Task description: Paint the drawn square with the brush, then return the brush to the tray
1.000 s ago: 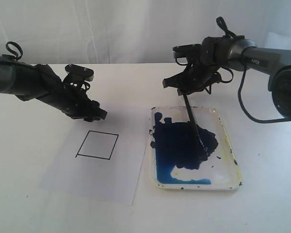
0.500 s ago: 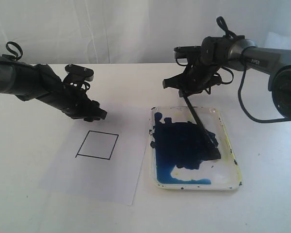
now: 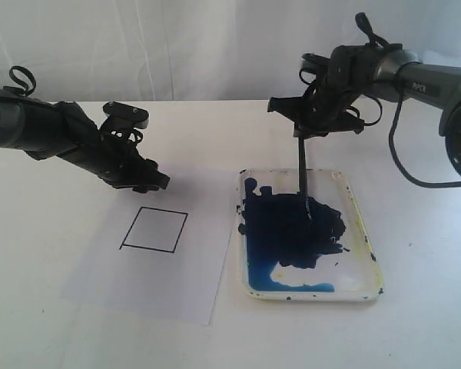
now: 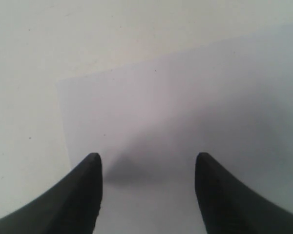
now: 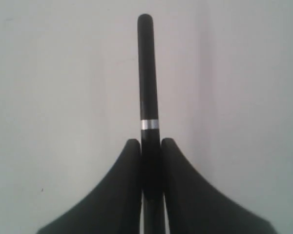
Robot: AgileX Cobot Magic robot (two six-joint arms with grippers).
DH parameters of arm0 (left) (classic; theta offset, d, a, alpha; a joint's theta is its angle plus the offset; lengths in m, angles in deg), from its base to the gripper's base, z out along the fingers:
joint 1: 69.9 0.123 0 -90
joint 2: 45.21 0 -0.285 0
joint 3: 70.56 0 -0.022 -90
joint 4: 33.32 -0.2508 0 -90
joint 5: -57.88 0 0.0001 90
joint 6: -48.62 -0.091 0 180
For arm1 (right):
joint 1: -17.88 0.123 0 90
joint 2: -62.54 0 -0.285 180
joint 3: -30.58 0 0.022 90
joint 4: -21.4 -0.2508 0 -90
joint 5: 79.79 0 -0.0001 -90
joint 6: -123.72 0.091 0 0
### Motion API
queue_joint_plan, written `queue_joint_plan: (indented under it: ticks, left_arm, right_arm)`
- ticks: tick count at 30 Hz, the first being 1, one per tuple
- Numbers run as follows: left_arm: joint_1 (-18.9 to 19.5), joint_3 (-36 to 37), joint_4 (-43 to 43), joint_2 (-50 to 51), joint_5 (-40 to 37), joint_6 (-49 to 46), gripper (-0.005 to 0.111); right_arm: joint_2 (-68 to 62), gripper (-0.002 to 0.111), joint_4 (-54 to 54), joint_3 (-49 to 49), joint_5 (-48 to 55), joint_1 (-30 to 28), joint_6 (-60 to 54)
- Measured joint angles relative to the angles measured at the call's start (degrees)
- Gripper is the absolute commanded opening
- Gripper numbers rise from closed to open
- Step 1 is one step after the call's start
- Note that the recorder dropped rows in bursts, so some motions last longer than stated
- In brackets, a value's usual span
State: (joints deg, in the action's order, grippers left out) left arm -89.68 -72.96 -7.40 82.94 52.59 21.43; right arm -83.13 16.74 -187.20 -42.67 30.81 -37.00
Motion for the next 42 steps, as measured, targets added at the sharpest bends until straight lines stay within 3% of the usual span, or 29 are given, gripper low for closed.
queue_joint_plan:
  ticks: [11,20,28,42]
  left_arm:
    - [0.0,0.0,0.0,0.0,0.0,0.0,0.06]
    - [0.0,0.0,0.0,0.0,0.0,0.0,0.06]
    - [0.0,0.0,0.0,0.0,0.11,0.0,0.06]
    - [0.0,0.0,0.0,0.0,0.11,0.0,0.06]
  right_arm:
    - [0.12,0.0,8.73,0.0,2.12,-0.66,20.37]
    - [0.12,0.001,14.27,0.0,3.34,-0.66,21.62]
    - [0.12,0.013,14.66,0.0,4.19,-0.66,22.71]
    - [0.12,0.013,14.45,0.0,5.46,-0.66,23.04]
